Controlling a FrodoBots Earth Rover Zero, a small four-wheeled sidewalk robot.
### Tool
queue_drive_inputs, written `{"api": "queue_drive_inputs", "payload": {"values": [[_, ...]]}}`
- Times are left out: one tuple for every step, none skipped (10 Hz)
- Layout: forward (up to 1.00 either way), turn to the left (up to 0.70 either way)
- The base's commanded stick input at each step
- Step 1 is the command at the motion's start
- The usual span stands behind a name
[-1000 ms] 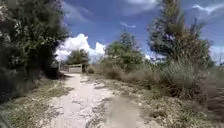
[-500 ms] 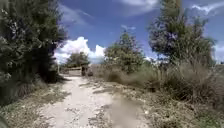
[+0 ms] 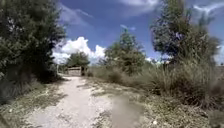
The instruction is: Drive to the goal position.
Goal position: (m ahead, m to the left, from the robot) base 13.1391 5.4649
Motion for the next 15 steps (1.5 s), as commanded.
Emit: {"api": "queue_drive_inputs", "payload": {"values": [[0.5, 0.0], [0.5, 0.0], [0.5, 0.0], [0.5, 0.0], [0.5, 0.0], [0.5, 0.33], [0.5, 0.49], [0.5, 0.41], [0.5, 0.0], [0.5, 0.0], [0.5, 0.46], [0.5, 0.5], [0.5, 0.41], [0.5, 0.32], [0.5, 0.16]]}}
